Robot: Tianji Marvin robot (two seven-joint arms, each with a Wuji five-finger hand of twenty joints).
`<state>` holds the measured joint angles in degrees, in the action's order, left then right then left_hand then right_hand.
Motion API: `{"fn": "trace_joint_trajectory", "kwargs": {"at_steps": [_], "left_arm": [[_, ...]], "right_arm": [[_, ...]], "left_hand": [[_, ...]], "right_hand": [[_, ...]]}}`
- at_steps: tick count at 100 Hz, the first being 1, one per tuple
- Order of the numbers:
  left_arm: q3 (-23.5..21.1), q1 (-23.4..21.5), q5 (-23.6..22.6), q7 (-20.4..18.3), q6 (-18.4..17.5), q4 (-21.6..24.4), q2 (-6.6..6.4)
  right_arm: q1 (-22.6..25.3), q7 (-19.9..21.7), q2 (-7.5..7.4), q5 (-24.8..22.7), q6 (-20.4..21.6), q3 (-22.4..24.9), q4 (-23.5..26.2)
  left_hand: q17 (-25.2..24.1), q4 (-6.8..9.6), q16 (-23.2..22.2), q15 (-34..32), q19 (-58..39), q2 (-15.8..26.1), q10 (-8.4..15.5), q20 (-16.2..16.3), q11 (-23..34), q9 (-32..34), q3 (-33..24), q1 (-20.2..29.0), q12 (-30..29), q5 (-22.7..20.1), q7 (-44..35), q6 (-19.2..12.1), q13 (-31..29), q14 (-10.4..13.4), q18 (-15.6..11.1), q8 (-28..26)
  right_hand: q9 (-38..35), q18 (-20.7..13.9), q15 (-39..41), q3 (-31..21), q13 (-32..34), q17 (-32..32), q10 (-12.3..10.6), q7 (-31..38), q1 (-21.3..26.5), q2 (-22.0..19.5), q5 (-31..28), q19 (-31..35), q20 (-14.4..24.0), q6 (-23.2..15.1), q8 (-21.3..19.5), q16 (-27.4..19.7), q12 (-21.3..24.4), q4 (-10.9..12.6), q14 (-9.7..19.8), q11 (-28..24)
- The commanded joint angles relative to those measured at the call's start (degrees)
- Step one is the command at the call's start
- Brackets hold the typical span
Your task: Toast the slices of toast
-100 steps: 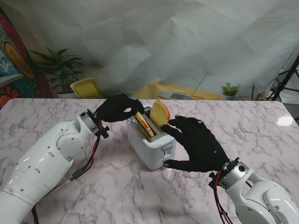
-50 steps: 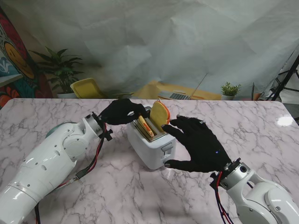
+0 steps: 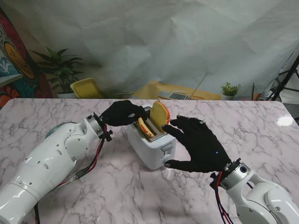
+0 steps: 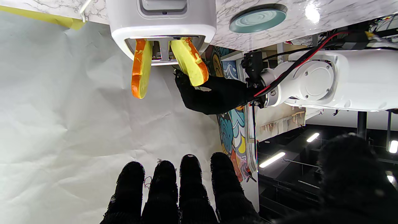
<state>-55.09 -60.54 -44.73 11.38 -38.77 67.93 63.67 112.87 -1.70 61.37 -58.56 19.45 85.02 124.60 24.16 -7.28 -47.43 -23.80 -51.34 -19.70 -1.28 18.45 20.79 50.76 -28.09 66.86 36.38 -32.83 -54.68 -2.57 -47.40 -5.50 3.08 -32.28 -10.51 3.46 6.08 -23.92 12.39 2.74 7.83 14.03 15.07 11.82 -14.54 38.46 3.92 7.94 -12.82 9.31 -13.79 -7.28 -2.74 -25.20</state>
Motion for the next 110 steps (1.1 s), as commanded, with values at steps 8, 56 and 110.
{"fn": "trace_joint_trajectory", "kwargs": {"at_steps": [8, 56, 110], "left_arm": [[-0.3, -0.8, -1.34, -0.6, 0.5, 0.59, -0.13], [-2.58, -1.93, -4.75, 1.21, 0.67, 2.12, -0.67], [-9.72, -8.19, -9.63, 2.78, 1.72, 9.38, -1.65]], "right_arm": [[0.18, -0.07, 0.07, -0.13, 0.01, -0.25, -0.21], [-0.72, 0.21, 0.01, 0.0, -0.31, -1.21, -0.47], [-1.33, 0.24, 0.0, 0.1, -0.85, -1.95, -0.74]], "left_hand": [[-3.03, 1.93, 2.04, 1.49, 0.77, 1.84, -0.56, 0.47, 1.18, -4.25, -1.74, 4.26, -1.6, 0.95, -7.18, 1.08, 4.17, -1.65, -1.11, 3.11], [-12.18, 2.58, 17.43, -0.03, 6.24, -0.42, -5.15, 3.83, 1.94, -21.21, 1.88, -2.37, -14.02, 8.8, 8.99, 9.72, 19.33, -3.63, 0.08, 8.15], [-22.99, 3.74, 23.06, 2.88, 13.94, 6.02, -7.5, 0.82, -4.21, -39.59, 6.84, -17.74, -18.0, 18.68, 32.13, 16.22, 35.45, -3.72, -2.86, 11.9]], "right_hand": [[-0.37, -1.09, 0.22, -0.31, 0.57, 1.14, 0.59, -0.64, -0.08, -1.52, -1.71, 0.55, -1.32, 0.98, 0.77, -2.16, -0.07, 0.8, 0.53, -0.65], [-0.28, -1.13, 0.21, -0.56, 0.42, 1.18, 0.61, -0.72, -0.25, -1.07, -1.53, 0.52, -1.38, 0.92, 0.74, -2.16, -0.07, 0.81, 0.35, -0.65], [-0.25, -1.11, 0.26, -0.86, 0.5, 1.14, 0.66, -0.76, -0.37, -1.06, -1.62, 0.51, -1.41, 0.95, 0.71, -2.15, -0.06, 0.78, 0.37, -0.64]]}}
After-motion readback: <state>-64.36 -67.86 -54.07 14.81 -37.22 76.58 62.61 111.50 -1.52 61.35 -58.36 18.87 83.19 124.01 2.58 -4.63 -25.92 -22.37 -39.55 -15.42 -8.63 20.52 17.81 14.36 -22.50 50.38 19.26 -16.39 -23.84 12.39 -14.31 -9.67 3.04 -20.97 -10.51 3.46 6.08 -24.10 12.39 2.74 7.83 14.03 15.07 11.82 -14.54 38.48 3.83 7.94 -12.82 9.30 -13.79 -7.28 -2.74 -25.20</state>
